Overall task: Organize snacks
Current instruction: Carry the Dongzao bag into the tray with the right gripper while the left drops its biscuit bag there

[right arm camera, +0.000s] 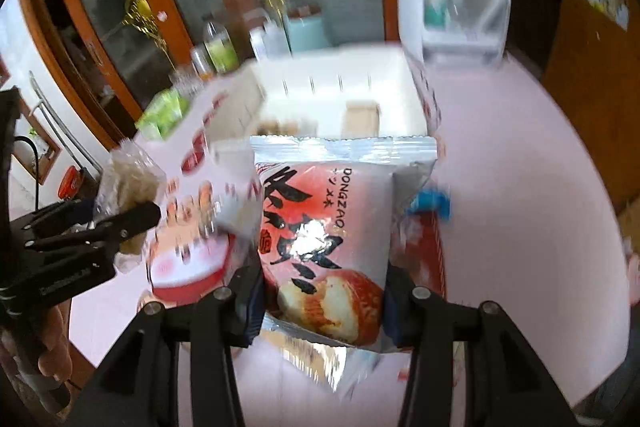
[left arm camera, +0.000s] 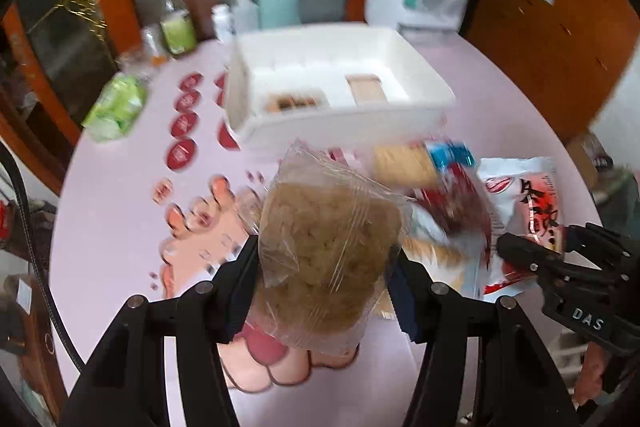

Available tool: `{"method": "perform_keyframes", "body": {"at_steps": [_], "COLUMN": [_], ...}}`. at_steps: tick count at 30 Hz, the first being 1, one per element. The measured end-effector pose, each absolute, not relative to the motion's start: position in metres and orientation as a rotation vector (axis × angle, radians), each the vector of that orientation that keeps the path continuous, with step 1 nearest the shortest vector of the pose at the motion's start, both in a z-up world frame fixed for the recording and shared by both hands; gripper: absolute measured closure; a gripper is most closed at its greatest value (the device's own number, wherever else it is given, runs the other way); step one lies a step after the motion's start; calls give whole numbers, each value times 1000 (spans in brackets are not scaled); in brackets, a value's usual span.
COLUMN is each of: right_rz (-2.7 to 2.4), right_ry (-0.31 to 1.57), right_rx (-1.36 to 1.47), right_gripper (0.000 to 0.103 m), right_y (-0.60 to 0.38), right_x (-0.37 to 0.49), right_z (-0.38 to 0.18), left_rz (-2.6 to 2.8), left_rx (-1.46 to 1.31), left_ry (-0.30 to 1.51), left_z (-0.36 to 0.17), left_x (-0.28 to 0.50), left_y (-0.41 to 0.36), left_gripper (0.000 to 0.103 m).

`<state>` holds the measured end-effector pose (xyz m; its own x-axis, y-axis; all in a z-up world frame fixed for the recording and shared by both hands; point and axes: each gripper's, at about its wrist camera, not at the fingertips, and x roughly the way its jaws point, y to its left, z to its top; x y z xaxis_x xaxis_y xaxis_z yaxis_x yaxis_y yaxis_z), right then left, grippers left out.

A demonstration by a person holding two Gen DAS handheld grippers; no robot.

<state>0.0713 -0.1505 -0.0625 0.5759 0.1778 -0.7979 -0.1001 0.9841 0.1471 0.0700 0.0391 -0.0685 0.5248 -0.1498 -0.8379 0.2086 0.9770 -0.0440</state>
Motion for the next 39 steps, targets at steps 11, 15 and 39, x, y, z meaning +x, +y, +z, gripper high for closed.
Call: {"method": "perform_keyframes", "body": {"at_steps": [11, 15, 39], "right_rz": [187, 176, 185], "right_ry": [742, 701, 1002], "right_rx": [56, 61, 33], "right_gripper": [57, 57, 51], "right_y": [-162, -169, -170], "right_x": [156, 185, 317], "right_z": [19, 29, -83], "left_rz": [-110, -81, 14], "left_rx": [-6, -17, -31], "left_ry": [870, 821, 975], "left_z": [7, 29, -42], "left_x": [146, 178, 313], "left_y": [46, 39, -4], "left_gripper": [45, 45, 44]}}
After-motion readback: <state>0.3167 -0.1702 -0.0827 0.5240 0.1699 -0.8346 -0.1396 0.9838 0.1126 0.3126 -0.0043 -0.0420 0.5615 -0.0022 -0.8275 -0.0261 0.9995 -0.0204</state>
